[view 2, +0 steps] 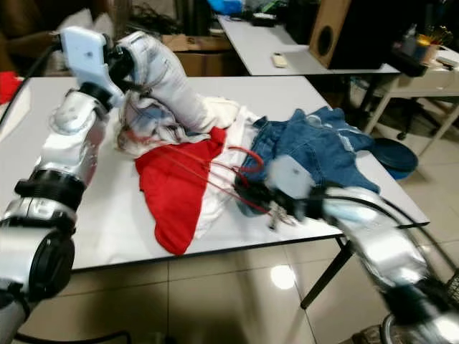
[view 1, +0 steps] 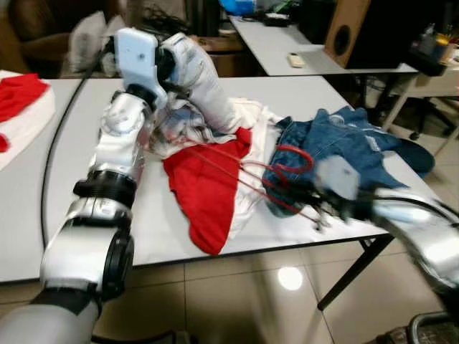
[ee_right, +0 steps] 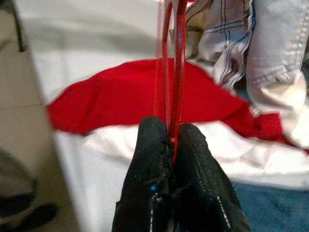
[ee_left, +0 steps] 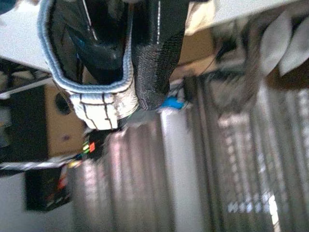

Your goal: Hang hanger

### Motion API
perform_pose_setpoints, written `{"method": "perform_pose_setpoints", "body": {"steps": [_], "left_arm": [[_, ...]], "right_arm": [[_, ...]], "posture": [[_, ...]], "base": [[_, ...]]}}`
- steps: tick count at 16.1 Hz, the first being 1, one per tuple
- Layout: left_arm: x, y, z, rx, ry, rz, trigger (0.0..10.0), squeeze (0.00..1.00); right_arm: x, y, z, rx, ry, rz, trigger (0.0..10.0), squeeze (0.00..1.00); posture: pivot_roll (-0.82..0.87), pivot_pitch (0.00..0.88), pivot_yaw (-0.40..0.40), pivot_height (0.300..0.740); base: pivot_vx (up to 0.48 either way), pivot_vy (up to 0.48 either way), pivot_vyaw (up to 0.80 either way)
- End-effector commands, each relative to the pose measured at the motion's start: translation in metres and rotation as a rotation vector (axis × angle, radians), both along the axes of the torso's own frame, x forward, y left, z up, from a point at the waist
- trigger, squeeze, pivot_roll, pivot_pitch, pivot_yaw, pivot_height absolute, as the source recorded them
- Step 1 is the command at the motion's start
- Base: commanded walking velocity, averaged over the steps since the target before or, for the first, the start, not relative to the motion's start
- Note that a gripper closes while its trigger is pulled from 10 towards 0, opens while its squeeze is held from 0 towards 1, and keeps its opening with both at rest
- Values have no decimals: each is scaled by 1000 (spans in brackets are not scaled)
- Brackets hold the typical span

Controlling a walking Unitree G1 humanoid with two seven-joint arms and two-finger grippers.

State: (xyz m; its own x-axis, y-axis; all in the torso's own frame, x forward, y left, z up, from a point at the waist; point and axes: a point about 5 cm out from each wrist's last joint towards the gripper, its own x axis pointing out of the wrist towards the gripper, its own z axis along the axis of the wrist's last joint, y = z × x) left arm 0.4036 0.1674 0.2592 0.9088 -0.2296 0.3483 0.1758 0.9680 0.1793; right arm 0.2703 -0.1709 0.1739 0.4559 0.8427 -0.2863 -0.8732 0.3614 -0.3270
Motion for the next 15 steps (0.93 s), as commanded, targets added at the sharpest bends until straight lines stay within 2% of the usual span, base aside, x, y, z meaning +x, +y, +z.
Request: {"method": "perform_pose_setpoints", "body": {"steps": [1, 2, 3, 5, 6, 7, 8, 10, 11, 12, 13, 14, 15], "left_arm": [[2, 7, -2, -6, 23, 40, 10000, 0], [4, 11, -12, 14, 84, 46, 10000, 0], [3, 12, -39, 67, 206, -2, 10000, 0], [-6, 11, -71, 200, 316, -91, 10000, 0], [-10, 8, -79, 219, 341, -136, 10000, 0], [-20, 1, -94, 210, 401, -269, 10000, 0], [-30, -5, -104, 185, 456, -386, 10000, 1000], [-49, -17, -112, 183, 498, -560, 10000, 1000], [-72, -31, -116, 258, 525, -737, 10000, 1000], [-92, -42, -116, 291, 521, -886, 10000, 1000], [-106, -40, -111, 276, 532, -961, 10000, 1000], [-114, -32, -108, 291, 564, -970, 10000, 1000], [-120, -24, -106, 309, 592, -971, 10000, 1000]], "right_arm": [[-2, -4, 14, 14, -11, -1, 10000, 0], [-8, -14, 27, 7, -26, -26, 10000, 0], [-13, -25, 50, 40, -72, -72, 10000, 0], [-16, -33, 81, 173, -130, -122, 10000, 0], [-18, -36, 90, 219, -145, -139, 10000, 0], [-21, -41, 100, 298, -127, -166, 10000, 0], [-22, -44, 101, 352, -111, -192, 10000, 0], [-18, -42, 94, 382, -91, -262, 10000, 0], [-5, -42, 84, 427, -57, -383, 10000, 0], [3, -42, 77, 484, -28, -491, 10000, 0], [9, -35, 72, 582, 15, -557, 10000, 0], [11, -28, 70, 677, 66, -584, 10000, 0], [12, -24, 68, 712, 89, -603, 10000, 0]], "posture": [[-109, 0, 15, 740], [-115, 0, 30, 740], [-118, 0, 38, 740], [-120, 0, 44, 740], [-119, 0, 42, 740], [-114, 0, 37, 740], [-113, 0, 36, 740], [-108, 0, 31, 740], [-104, 0, 28, 740], [-103, 0, 24, 740], [-102, 0, 22, 740], [-99, 0, 11, 740], [-99, 0, 7, 740]], "base": [[0, 0, 0], [0, 0, 0], [0, 0, 0], [0, 0, 0], [0, 0, 0], [0, 0, 0], [0, 0, 0], [0, 0, 0], [0, 0, 0], [0, 0, 0], [0, 0, 0], [0, 0, 0], [0, 0, 0]]}}
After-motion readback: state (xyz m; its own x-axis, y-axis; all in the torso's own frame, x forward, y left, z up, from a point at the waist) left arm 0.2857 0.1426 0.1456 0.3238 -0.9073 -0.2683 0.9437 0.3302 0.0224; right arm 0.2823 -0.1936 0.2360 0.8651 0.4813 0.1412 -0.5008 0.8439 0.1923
